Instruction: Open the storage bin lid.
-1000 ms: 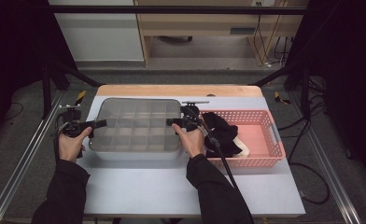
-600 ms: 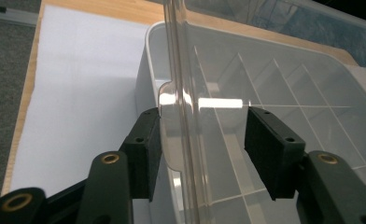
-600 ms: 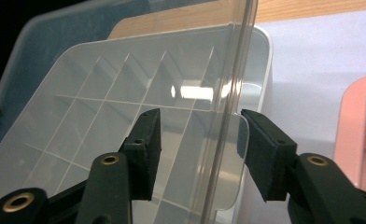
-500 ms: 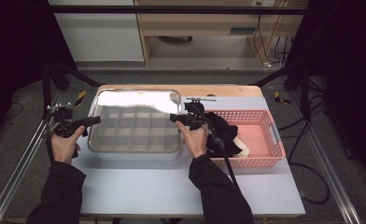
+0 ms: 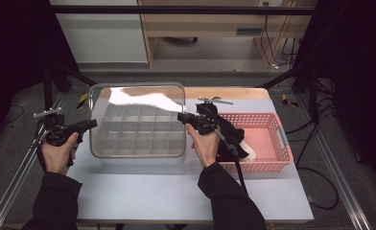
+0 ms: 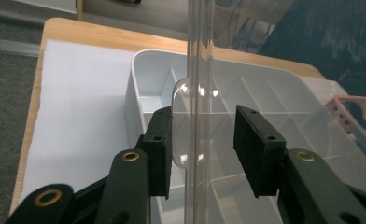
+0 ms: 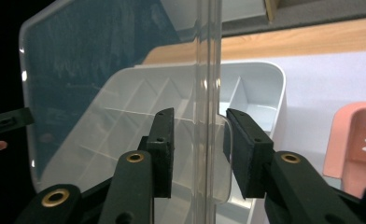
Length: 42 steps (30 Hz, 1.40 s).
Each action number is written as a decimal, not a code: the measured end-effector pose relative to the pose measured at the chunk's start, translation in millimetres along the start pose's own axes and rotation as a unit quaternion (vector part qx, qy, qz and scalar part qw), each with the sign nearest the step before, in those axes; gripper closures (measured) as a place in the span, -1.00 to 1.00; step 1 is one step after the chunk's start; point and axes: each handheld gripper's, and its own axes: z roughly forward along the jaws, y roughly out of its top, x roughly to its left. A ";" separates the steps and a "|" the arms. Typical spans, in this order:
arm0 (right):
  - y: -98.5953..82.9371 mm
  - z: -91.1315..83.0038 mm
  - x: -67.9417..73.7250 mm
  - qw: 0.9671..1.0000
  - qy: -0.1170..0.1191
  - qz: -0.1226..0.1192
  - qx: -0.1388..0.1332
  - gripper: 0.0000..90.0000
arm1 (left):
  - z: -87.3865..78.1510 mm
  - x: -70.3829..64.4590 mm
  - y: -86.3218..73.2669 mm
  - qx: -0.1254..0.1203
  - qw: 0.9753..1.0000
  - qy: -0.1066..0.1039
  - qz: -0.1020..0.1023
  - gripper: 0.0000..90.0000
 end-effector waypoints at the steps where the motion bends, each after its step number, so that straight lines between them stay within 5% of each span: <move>1: 1.6 -8.1 1.7 1.000 0.006 -0.002 -0.006 0.45 | -2.2 -1.9 0.2 -0.004 1.000 -0.004 0.002 0.31; 7: 3.1 -29.7 4.0 1.000 0.013 -0.011 -0.022 0.46 | -17.0 -16.7 0.8 -0.031 0.999 -0.027 0.014 0.37; 17: -4.8 -62.9 4.6 0.998 0.036 -0.025 -0.035 0.48 | -42.1 -42.0 -5.2 -0.057 0.997 -0.038 0.044 0.41; 31: -31.2 -113.6 10.9 0.996 0.065 -0.052 -0.042 0.56 | -68.1 -64.9 -37.3 -0.053 0.996 -0.051 0.050 0.40; 42: -60.1 -129.7 12.6 0.995 0.081 -0.055 -0.024 0.60 | -79.6 -66.1 -68.5 -0.038 0.997 -0.055 0.037 0.39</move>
